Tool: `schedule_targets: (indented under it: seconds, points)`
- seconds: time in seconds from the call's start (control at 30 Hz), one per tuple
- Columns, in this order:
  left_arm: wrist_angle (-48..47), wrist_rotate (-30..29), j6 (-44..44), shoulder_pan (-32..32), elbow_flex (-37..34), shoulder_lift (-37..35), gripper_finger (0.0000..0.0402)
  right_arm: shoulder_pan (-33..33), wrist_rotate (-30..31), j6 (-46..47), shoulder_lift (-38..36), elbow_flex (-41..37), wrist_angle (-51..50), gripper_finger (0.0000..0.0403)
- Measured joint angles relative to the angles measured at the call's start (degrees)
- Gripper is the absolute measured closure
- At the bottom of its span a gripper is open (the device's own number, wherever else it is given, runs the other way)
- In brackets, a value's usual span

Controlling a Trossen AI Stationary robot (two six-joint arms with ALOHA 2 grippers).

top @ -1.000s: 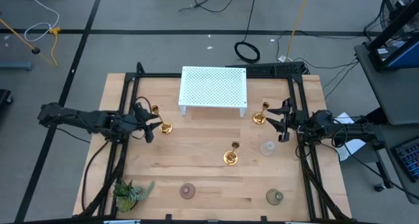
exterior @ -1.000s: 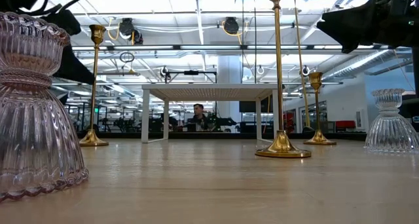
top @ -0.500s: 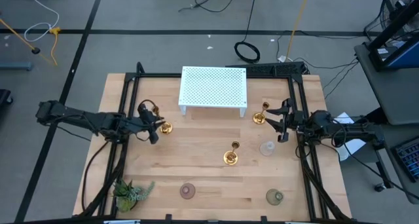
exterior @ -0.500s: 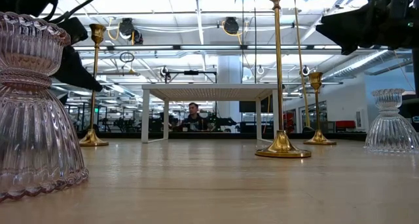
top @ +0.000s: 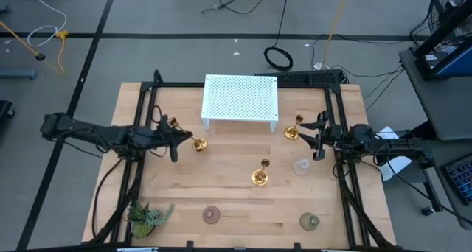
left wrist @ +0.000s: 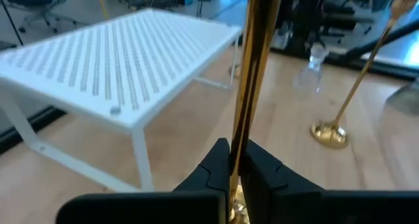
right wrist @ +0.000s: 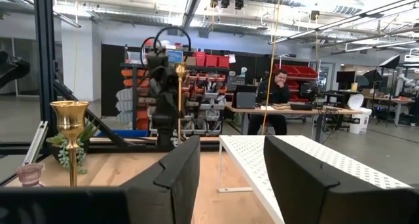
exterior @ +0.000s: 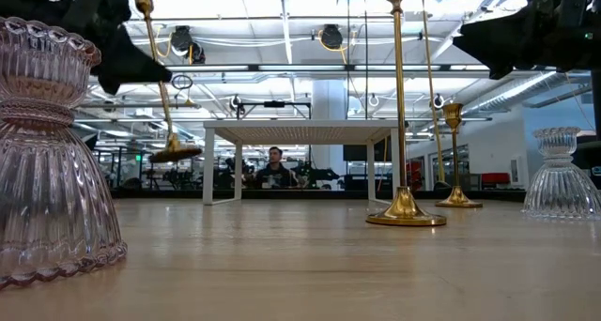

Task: Pick & Place candle stick holders
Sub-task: Put the middle left golden candle holder on the shelf

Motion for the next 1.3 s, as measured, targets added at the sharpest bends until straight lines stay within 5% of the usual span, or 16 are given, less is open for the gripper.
schedule_targets:
  seconds: [0.27,0.6,1.0,1.3]
  points:
    - [0.1,0.7,1.2,0.0,7.8,5.4,0.0385,0.0,0.0,0.0,0.0,0.0,0.0,0.0242]
    - [0.2,3.0,8.5,4.9,23.6,21.5,0.0384,0.0,0.0,0.0,0.0,0.0,0.0,0.0242]
    - [-6.7,6.8,14.7,21.9,42.3,35.4,0.0385,0.0,0.0,0.4,0.0,0.0,0.0,0.0242]
    - [-5.3,13.1,15.3,35.3,44.2,44.6,0.0385,0.0,0.0,0.4,0.0,0.0,0.0,0.0242]
